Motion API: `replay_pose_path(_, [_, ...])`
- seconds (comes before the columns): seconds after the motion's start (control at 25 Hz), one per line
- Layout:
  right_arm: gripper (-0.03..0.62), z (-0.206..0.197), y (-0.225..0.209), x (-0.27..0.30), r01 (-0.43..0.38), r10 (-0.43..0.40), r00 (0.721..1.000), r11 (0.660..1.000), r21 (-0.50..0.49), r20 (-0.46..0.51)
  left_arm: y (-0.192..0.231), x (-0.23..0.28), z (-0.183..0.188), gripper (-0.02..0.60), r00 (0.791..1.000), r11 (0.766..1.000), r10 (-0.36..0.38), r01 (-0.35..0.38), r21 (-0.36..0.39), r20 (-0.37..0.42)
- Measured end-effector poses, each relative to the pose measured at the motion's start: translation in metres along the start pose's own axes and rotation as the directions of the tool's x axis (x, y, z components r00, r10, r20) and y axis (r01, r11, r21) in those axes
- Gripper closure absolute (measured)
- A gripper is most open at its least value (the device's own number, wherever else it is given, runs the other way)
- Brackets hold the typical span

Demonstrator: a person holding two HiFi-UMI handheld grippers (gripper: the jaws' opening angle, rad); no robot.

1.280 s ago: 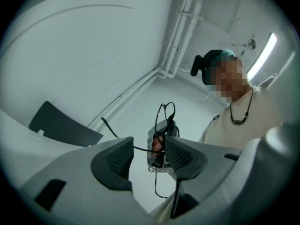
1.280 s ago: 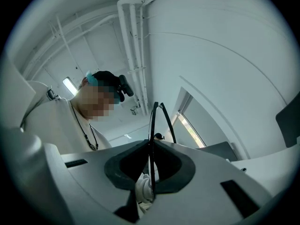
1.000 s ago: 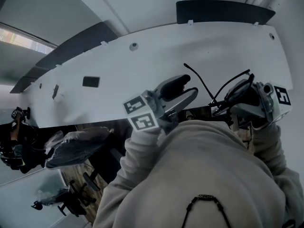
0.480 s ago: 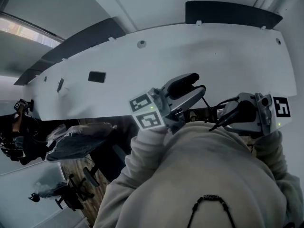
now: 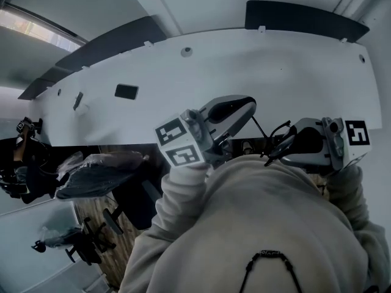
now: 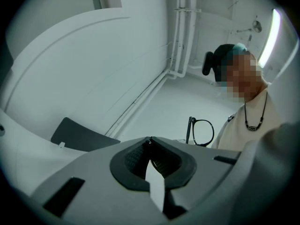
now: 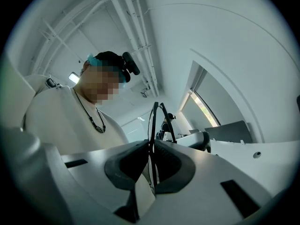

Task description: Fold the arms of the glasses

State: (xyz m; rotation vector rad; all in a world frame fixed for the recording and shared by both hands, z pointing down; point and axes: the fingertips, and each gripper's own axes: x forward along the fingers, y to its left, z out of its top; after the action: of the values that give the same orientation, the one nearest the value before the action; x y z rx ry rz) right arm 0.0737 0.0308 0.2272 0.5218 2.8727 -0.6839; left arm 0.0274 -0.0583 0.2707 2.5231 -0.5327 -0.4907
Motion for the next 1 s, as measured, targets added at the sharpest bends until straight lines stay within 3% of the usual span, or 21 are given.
replay_pose_path(0.24, [0.543,-0.002,0.0,0.006,-0.025,0.025,1.0,0.999,0.041,-0.005,-0.017,-0.006,0.009,0.575,0.996,0.996,-0.087,0.087,0.002,0.004])
replay_pose_path(0.68, [0.543,-0.003,0.001,0.002,-0.025,0.027,0.999,0.998,0.06,-0.03,-0.025,0.0,0.01,0.575,0.992,0.993,-0.117,0.117,0.023,-0.038])
replay_pose_path(1.0, [0.543,-0.015,-0.002,0.002,-0.011,0.019,0.996,0.995,0.095,-0.084,-0.047,0.012,0.011,0.575,0.98,0.98,-0.182,0.188,0.066,-0.083])
